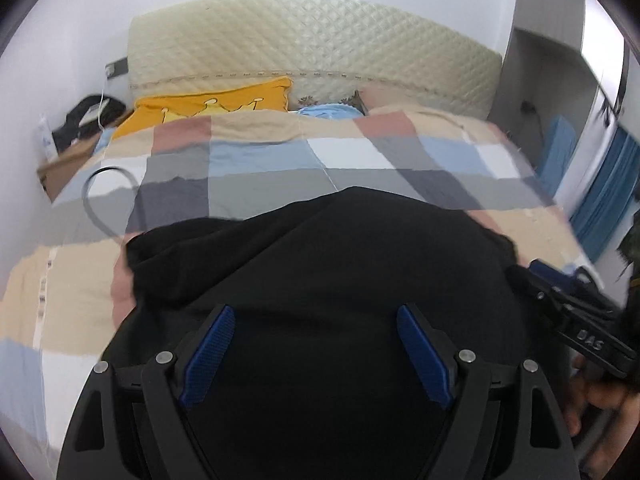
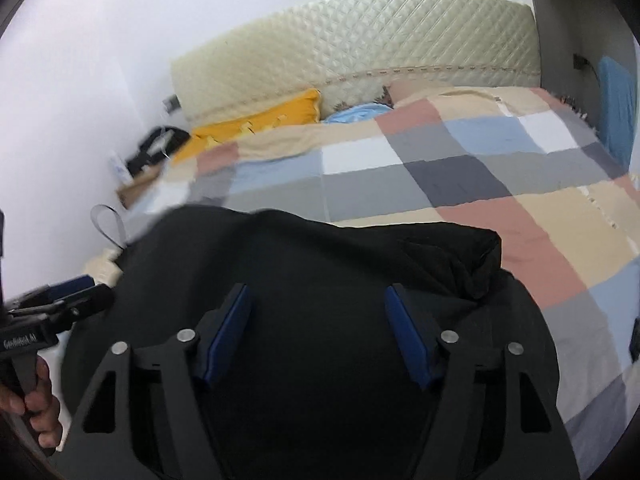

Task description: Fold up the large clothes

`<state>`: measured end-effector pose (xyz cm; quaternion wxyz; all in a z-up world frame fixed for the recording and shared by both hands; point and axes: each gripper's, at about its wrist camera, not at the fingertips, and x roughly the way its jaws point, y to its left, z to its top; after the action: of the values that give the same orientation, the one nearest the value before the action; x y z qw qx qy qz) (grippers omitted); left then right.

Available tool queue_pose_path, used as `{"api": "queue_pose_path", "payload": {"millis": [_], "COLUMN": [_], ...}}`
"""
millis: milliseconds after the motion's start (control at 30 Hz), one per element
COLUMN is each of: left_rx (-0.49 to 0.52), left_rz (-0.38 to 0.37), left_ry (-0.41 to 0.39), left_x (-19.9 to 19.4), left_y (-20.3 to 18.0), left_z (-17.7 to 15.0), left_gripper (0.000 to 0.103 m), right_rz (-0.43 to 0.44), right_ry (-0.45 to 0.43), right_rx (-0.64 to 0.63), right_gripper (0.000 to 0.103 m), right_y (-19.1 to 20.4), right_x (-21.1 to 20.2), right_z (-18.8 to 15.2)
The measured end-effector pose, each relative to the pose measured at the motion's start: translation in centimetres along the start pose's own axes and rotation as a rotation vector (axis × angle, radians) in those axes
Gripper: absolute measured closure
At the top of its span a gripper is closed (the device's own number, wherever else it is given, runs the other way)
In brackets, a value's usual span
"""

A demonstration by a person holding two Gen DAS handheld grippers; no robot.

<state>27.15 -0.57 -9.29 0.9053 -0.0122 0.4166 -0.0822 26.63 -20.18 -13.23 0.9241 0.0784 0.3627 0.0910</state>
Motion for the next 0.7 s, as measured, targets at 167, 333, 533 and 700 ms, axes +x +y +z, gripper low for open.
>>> {"api": "queue_pose_path", "payload": {"millis": [167,333,533,700], "left_rx": [-0.014,0.032,0.028,0.029], "left_rz": [0.002,0.065,0.059,0.077], "left_ry": [0.019,0.042,0.052,0.072], "left_x": [4.1,7.6,10.8,13.0], "left_y": [0.1,-0.2,0.1,0.1], "left_z": [2.0,3.1,3.7,4.4], "left_gripper": [0.020,0.019,0.013,0.010], "right_rz": [0.000,-0.041,-0.082,-0.099], "right_ry": [0.027,0.088,0.139,0.175], "right_rx": [0.007,-0.012,-0.020,-0.024], "right_gripper": [0.033,0.033,0.033,0.032], "right_y": [-0.6,-0.1,-0.2,-0.7], "right_x": [4.1,8.3,11.8,14.1], "right_z": [1.7,2.7,2.4,2.6]}}
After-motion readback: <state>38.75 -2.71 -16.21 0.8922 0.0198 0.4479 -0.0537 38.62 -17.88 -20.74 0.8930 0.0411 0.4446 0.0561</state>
